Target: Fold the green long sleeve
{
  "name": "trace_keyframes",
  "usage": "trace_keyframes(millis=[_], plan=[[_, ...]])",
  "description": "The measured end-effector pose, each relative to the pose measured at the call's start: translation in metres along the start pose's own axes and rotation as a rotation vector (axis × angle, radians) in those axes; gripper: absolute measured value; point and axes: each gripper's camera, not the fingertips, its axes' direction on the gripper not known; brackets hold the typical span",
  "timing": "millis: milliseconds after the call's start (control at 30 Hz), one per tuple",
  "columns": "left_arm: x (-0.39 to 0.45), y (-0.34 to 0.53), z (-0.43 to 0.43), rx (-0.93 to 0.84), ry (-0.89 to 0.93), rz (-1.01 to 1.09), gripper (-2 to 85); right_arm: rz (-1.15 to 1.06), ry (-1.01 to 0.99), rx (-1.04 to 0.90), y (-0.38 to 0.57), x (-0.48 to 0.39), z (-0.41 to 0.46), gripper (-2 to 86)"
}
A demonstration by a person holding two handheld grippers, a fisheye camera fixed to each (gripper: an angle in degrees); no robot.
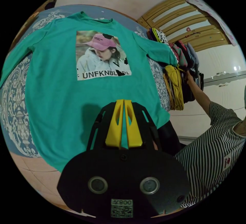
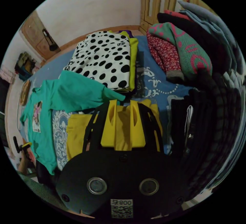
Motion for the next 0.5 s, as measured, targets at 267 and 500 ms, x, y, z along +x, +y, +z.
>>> trace_keyframes(millis=[267,500], plan=[[0.017,-0.010,0.075,-0.038,0.046,-0.006,0.2,-0.159,0.108,-0.030,-0.023,-0.002,-0.005,8.0],[0.033,-0.018,0.120,-0.068,0.044,0.037,0.3,-0.206,0.095,-0.021,-0.025,0.003,-0.015,0.4]])
